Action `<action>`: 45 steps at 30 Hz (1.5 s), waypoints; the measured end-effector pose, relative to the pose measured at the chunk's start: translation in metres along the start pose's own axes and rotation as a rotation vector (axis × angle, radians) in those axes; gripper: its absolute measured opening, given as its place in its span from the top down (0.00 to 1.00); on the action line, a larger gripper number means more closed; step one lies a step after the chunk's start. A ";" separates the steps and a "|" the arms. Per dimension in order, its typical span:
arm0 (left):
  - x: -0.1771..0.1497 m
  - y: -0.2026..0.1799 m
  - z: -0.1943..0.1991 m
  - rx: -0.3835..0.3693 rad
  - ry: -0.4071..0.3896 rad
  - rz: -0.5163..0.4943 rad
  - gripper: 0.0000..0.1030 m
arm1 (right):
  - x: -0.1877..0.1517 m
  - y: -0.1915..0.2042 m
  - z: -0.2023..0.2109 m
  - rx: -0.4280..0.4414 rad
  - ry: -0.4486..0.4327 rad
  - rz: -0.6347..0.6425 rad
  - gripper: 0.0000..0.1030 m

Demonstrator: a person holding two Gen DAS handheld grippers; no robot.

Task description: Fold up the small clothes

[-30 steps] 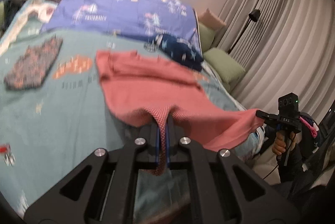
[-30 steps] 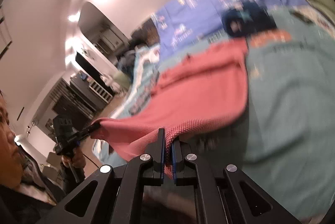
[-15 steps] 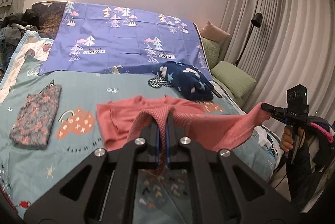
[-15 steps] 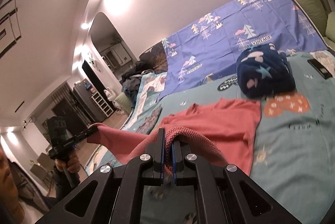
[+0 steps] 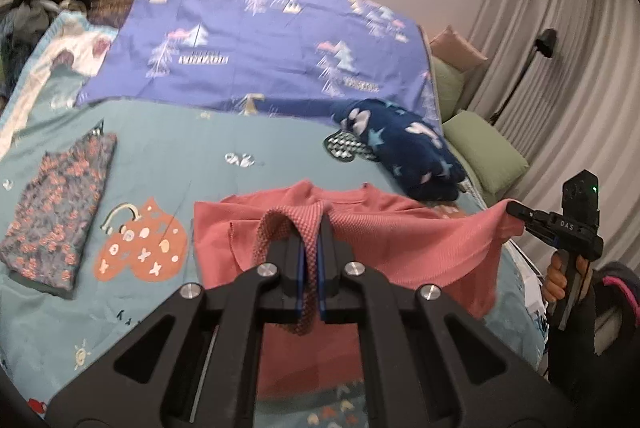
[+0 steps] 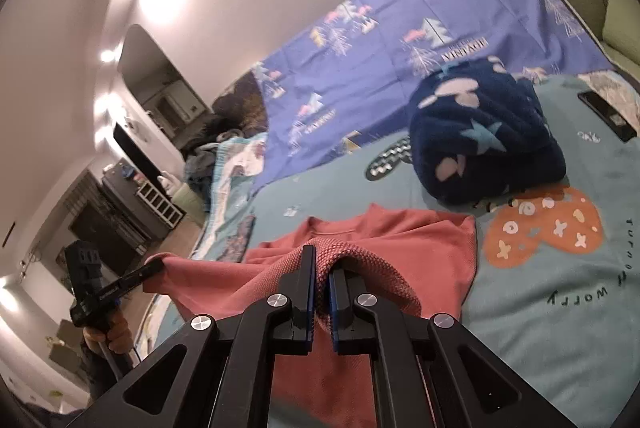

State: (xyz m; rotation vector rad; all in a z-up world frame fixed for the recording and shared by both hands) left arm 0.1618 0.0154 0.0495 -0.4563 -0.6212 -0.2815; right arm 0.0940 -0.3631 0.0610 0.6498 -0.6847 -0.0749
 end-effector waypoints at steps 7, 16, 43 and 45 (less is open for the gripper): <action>0.017 0.028 -0.062 -0.011 0.098 0.071 0.94 | 0.019 -0.038 -0.043 -0.037 0.066 -0.094 0.95; 0.012 0.050 -0.119 0.039 0.183 0.100 0.93 | 0.021 -0.084 -0.097 -0.100 0.181 -0.187 0.94; 0.036 0.036 -0.088 -0.132 0.113 0.122 0.95 | 0.040 -0.090 -0.078 0.203 0.159 -0.327 0.92; 0.051 0.061 -0.098 -0.169 0.102 0.278 0.95 | 0.051 -0.109 -0.087 0.236 0.145 -0.431 0.92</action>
Point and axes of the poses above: each gripper's, at about its wrist camera, not at the fingertips, and z roughly against the way its jaws point, y to its left, x to its top, the point moved 4 cm from there along -z, roughly the way its jaws point, and after that the axes turned 12 degrees about y, right-handed, at the moved point
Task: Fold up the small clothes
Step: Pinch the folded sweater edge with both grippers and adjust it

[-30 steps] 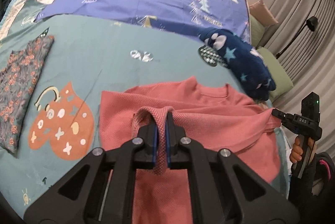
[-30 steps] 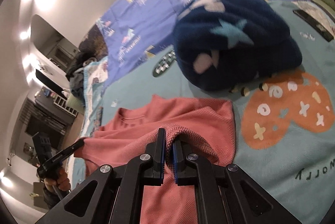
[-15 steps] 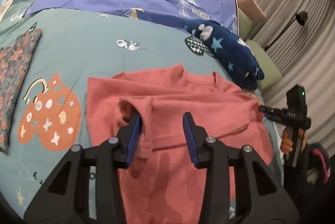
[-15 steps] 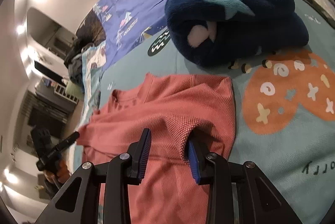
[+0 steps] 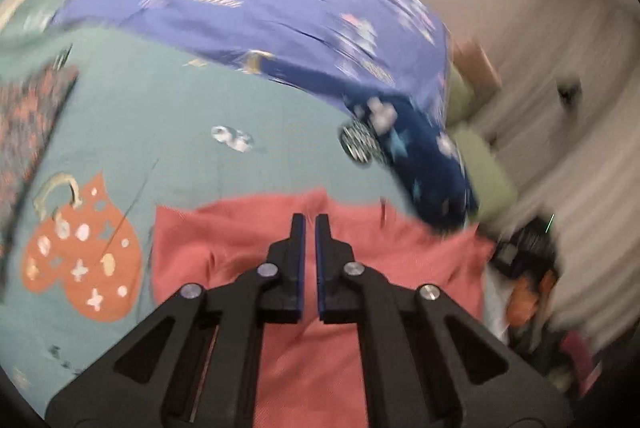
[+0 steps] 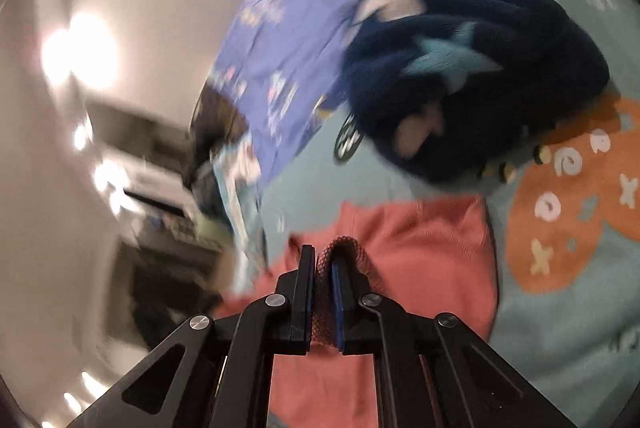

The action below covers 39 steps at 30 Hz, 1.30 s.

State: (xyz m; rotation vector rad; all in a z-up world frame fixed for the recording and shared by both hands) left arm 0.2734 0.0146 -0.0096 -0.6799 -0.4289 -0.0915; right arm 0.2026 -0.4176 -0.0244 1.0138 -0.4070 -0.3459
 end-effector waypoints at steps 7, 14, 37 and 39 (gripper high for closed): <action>0.016 0.042 -0.029 0.072 0.007 0.115 0.95 | 0.016 -0.046 -0.032 -0.164 0.020 -0.139 0.78; -0.039 0.007 -0.013 0.198 0.061 -0.163 0.57 | -0.006 -0.019 -0.012 -0.359 0.038 0.095 0.51; 0.031 0.041 -0.033 0.317 -0.078 0.059 0.93 | 0.020 -0.022 -0.008 -0.395 -0.124 0.062 0.76; 0.024 0.047 -0.031 0.294 -0.070 0.064 0.92 | 0.014 -0.025 -0.006 -0.405 -0.104 0.074 0.74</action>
Point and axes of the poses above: each gripper's, at about its wrist camera, not at the fingertips, and z roughly against the way its jaws point, y to its left, x to its top, the point moved 4 cm from there along -z, roughly the way its jaws point, and after that the axes turned 12 degrees about y, right-handed, at the moved point
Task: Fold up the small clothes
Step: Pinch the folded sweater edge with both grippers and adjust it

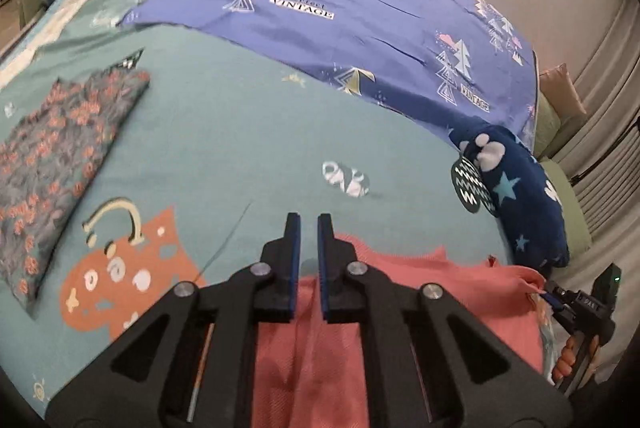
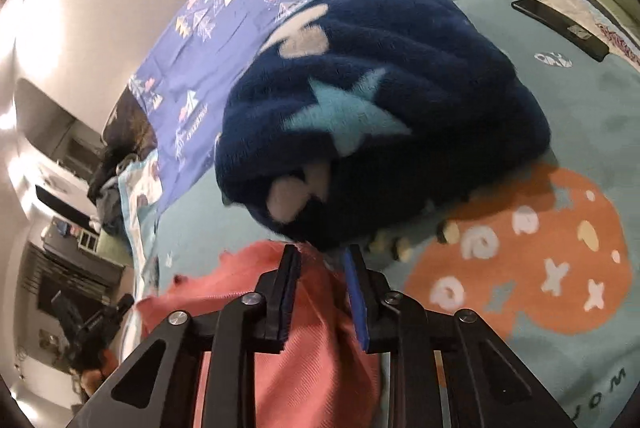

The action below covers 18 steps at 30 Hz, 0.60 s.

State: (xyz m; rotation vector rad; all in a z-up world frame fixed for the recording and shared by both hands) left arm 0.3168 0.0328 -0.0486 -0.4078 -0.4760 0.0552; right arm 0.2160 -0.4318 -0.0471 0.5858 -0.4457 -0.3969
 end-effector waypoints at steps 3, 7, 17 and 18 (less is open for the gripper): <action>-0.016 0.000 0.006 0.013 0.015 -0.049 0.78 | -0.011 0.000 0.003 -0.026 0.023 0.034 0.73; -0.045 -0.010 0.019 0.021 0.047 -0.162 0.62 | -0.032 0.005 0.014 -0.079 0.034 0.122 0.73; -0.041 -0.016 -0.023 0.053 0.115 -0.175 0.96 | -0.048 0.022 -0.006 -0.097 0.136 0.200 0.58; -0.039 -0.013 -0.018 0.065 0.081 -0.150 0.96 | -0.050 0.021 -0.010 -0.126 0.146 0.215 0.58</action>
Point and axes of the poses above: each gripper's, at about its wrist camera, not at the fingertips, and z roughly against the way its jaws point, y to its left, x to its top, the point moved 4 cm from there along -z, roughly the way its jaws point, and after that the axes turned 12 degrees about y, right-handed, at the moved point
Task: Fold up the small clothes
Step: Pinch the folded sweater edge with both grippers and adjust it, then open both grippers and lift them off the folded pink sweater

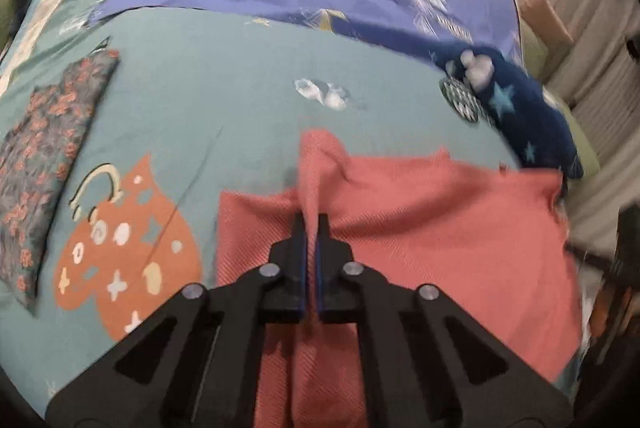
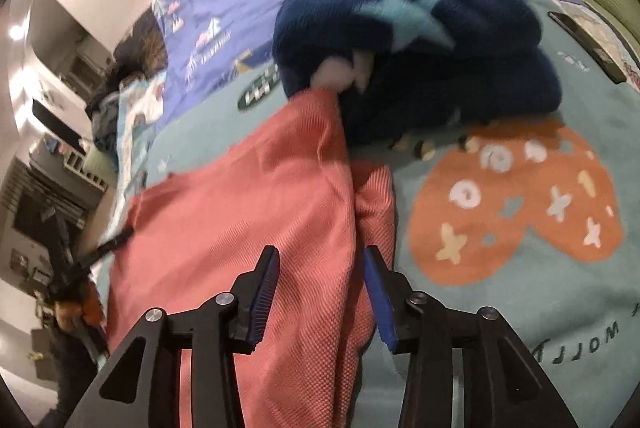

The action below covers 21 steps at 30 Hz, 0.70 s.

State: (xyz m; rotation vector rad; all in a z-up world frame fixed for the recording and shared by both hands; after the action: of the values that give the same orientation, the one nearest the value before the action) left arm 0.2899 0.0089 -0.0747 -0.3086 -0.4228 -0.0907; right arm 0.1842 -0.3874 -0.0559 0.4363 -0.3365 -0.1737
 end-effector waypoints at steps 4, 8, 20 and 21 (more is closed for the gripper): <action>-0.006 0.017 0.016 0.148 -0.086 0.019 0.96 | -0.011 -0.017 0.004 -0.150 -0.023 -0.005 0.60; -0.031 0.016 0.033 0.067 -0.043 0.001 0.86 | -0.029 -0.028 0.021 -0.102 -0.043 -0.060 0.59; -0.153 -0.002 0.064 -0.003 0.046 -0.078 0.41 | -0.135 0.001 0.047 0.042 0.000 0.043 0.54; -0.157 0.001 0.060 -0.017 0.061 -0.053 0.41 | -0.139 0.003 0.043 0.052 0.003 0.043 0.53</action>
State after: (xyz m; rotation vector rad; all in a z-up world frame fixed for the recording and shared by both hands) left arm 0.1238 0.0326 -0.0887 -0.3110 -0.3696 -0.1549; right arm 0.0398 -0.3689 -0.0573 0.4805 -0.3478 -0.1225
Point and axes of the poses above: each gripper's, at about its wrist camera, not at the fingertips, and z roughly against the way its jaws point, y to its left, x to its top, the point moved 4 cm from there along -z, roughly the way its jaws point, and after that the axes turned 12 degrees about y, right-handed, at the moved point
